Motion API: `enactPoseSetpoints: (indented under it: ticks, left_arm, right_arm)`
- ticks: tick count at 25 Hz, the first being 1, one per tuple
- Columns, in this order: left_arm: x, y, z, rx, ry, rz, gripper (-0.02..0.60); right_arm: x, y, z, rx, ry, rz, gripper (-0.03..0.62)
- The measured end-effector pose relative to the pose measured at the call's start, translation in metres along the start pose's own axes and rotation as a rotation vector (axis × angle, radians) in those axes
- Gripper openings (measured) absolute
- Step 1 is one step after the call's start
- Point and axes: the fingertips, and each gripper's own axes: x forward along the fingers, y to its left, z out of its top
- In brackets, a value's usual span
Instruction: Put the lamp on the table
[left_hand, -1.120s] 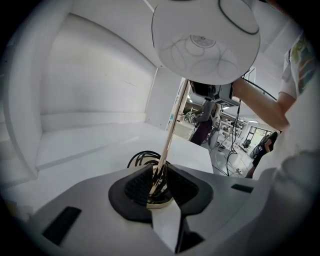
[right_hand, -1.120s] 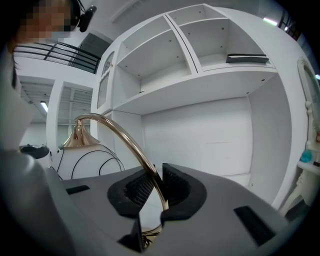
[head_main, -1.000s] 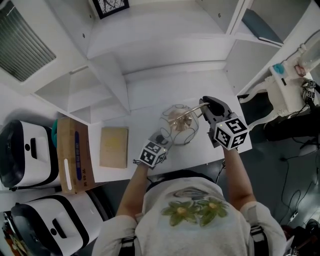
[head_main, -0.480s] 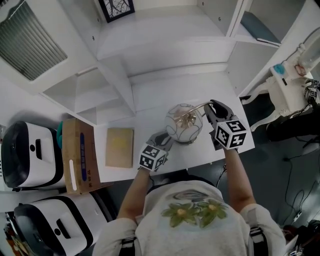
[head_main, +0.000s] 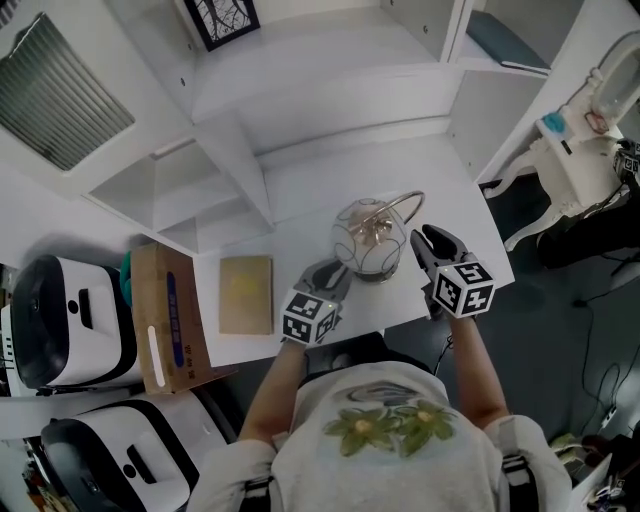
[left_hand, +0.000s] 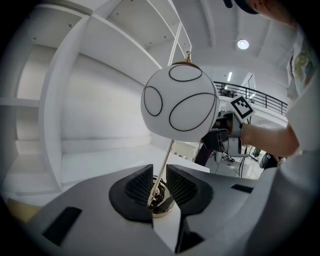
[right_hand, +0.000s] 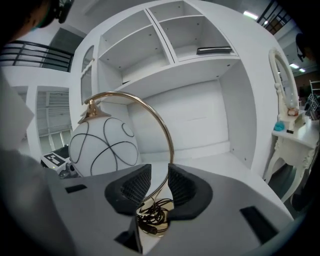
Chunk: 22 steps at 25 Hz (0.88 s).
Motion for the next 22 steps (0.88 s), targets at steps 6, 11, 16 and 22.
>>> enactPoseSetpoints:
  ticks: [6,11,16,22]
  left_arm:
    - [-0.013,-0.014,0.003,0.005,-0.008,-0.002,0.077]
    - [-0.023,-0.033,0.011,0.030,-0.027,-0.017,0.077]
    - [-0.034,-0.050,0.020,0.083,-0.031,-0.013,0.076]
    - [-0.049,-0.078,0.031,0.081,-0.065,-0.066,0.037]
  right_arm:
    - [-0.018,0.029,-0.024,0.025,0.037,0.058,0.096]
    - [-0.032,0.061,-0.037,0.101,0.039,0.156,0.092]
    - [-0.048,0.091,-0.041,0.115,0.023,0.221,0.045]
    - [-0.065,0.120,-0.039,0.084,-0.009,0.268,0.033]
